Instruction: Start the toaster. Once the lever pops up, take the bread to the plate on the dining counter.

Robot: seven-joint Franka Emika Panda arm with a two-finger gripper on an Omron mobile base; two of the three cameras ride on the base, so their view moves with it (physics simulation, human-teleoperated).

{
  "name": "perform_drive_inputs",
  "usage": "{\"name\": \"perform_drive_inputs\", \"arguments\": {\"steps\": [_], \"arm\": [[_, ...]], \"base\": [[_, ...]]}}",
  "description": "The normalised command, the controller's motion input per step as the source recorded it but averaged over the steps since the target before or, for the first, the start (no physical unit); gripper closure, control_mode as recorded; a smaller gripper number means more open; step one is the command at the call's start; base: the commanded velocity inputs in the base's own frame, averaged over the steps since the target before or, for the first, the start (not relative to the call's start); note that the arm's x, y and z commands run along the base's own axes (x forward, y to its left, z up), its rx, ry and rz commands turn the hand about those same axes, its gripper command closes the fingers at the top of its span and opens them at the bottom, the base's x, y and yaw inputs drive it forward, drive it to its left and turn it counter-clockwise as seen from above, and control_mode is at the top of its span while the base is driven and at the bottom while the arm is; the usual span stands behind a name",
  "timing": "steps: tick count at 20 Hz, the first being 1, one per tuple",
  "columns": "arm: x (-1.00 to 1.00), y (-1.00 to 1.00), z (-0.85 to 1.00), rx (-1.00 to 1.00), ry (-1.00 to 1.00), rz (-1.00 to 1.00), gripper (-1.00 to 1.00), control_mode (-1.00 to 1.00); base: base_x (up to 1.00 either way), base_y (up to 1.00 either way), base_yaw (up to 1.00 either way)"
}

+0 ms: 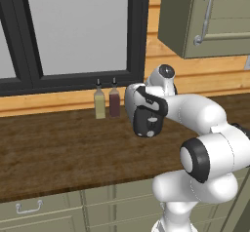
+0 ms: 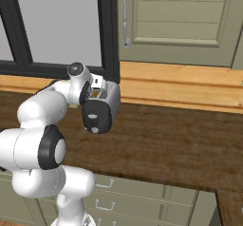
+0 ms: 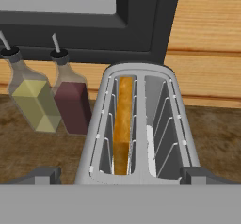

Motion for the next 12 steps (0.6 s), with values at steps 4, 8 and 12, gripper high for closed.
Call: {"name": "perform_drive_inputs", "arguments": {"steps": [4,8,12], "arm": [[0.00,0.00,0.00,0.00,0.00,0.00,-1.00,-1.00],[0.00,0.00,0.00,0.00,0.00,0.00,-1.00,-1.00],[0.00,0.00,0.00,0.00,0.00,0.00,-1.00,-1.00]], "base": [[0.00,0.00,0.00],[0.00,0.00,0.00],[0.00,0.00,0.00]]}}
